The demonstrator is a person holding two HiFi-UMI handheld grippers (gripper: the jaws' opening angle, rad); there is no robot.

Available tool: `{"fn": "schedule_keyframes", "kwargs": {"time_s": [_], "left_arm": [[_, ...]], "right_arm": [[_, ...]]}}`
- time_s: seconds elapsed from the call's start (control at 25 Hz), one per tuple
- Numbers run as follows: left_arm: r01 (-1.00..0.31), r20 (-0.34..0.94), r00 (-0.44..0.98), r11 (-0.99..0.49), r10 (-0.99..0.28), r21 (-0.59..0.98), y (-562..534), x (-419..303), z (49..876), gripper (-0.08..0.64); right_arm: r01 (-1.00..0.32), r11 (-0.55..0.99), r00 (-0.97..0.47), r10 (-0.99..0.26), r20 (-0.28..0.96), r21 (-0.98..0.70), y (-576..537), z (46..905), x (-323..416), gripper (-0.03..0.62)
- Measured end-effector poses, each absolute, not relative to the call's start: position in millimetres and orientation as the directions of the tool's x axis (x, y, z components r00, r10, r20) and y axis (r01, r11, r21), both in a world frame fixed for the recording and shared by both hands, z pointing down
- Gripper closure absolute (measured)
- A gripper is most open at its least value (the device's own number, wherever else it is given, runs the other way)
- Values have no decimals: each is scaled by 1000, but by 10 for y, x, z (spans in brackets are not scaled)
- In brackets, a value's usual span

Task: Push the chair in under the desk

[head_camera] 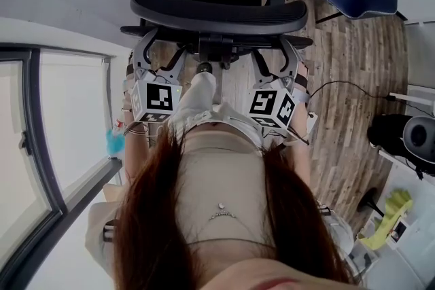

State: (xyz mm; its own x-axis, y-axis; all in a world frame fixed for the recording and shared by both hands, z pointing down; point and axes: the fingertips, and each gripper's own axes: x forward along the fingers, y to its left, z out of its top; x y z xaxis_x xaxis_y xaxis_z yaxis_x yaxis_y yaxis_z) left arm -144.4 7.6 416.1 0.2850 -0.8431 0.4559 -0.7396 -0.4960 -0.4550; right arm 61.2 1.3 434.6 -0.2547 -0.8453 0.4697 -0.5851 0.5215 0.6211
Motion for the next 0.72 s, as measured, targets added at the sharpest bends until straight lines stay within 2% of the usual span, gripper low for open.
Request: {"fn": "schedule_keyframes", "kwargs": {"time_s": [0.72], "left_arm": [[-736, 473, 289, -509, -832, -445, -201, -1419, 4157, 259]], "right_arm": [[-591, 528, -238, -837, 493, 610, -245, 4346, 634, 298]]}}
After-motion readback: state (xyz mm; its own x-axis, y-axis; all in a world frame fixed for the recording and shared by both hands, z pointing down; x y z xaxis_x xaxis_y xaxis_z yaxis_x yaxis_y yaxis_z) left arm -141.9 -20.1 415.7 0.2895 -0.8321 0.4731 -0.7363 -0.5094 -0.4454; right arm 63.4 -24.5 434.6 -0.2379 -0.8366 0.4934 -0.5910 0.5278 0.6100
